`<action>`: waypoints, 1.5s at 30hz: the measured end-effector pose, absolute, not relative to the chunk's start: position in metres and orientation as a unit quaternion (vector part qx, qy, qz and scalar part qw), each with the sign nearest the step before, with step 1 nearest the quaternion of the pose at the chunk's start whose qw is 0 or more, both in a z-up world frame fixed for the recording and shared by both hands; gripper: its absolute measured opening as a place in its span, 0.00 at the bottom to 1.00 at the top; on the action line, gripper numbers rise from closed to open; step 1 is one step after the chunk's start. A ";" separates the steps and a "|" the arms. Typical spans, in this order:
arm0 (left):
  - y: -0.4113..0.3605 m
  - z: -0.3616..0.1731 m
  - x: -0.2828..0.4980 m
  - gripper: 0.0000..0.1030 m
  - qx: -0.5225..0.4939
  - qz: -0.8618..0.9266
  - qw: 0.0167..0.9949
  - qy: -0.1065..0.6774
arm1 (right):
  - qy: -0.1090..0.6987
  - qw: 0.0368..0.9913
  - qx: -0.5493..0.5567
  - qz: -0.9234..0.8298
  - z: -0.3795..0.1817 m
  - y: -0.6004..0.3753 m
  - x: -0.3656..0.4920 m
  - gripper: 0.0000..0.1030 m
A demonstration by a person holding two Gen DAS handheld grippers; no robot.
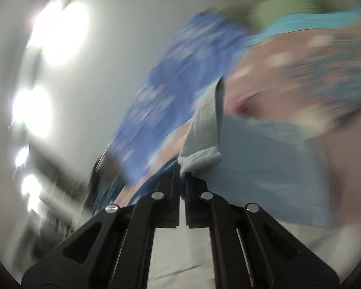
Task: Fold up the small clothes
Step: 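Lift the held side with the right gripper and fold it over the shirt's middle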
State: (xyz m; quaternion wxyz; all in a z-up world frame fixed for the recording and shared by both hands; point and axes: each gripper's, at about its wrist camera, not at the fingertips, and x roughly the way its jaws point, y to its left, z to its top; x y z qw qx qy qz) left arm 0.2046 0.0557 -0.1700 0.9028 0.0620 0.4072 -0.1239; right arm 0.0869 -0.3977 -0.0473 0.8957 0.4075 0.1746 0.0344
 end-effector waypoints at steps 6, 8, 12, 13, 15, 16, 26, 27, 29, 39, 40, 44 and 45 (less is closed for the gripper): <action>0.057 -0.170 0.204 0.48 0.058 -0.126 0.904 0.406 | 0.311 0.876 0.317 0.187 -0.088 -0.239 0.176 0.03; 0.057 -0.169 0.204 0.49 0.055 -0.128 0.903 0.406 | 0.366 0.862 0.296 0.189 -0.120 -0.212 0.184 0.03; 0.060 -0.168 0.204 0.58 0.039 -0.148 0.901 0.406 | 0.421 0.848 0.271 0.176 -0.160 -0.188 0.175 0.04; 0.061 -0.167 0.204 0.59 0.033 -0.154 0.900 0.406 | 0.425 0.846 0.271 0.174 -0.164 -0.187 0.171 0.04; 0.064 -0.161 0.204 0.60 -0.013 -0.177 0.896 0.408 | 0.428 0.844 0.270 0.175 -0.169 -0.182 0.163 0.04; 0.065 -0.158 0.204 0.60 -0.057 -0.207 0.886 0.411 | 0.428 0.844 0.270 0.175 -0.169 -0.184 0.161 0.04; 0.002 -0.166 0.232 0.76 -0.152 -0.304 0.817 0.465 | 0.418 0.854 0.254 0.177 -0.177 -0.182 0.153 0.04; -0.003 -0.166 0.236 0.76 -0.155 -0.304 0.816 0.467 | 0.417 0.854 0.255 0.178 -0.177 -0.182 0.153 0.04; -0.017 -0.167 0.245 0.75 -0.153 -0.292 0.815 0.476 | 0.416 0.854 0.256 0.179 -0.178 -0.183 0.152 0.04; -0.022 -0.081 0.233 0.01 -0.116 -0.322 0.860 0.377 | 0.379 0.877 0.239 0.172 -0.159 -0.210 0.126 0.13; -0.020 -0.069 0.232 0.01 -0.113 -0.324 0.867 0.362 | 0.375 0.882 0.245 0.150 -0.160 -0.222 0.121 0.16; -0.001 -0.021 0.221 0.01 -0.098 -0.319 0.892 0.306 | 0.357 0.881 0.299 0.087 -0.167 -0.260 0.111 0.16; 0.006 -0.014 0.219 0.01 -0.092 -0.312 0.898 0.297 | 0.355 0.879 0.310 0.067 -0.169 -0.268 0.110 0.16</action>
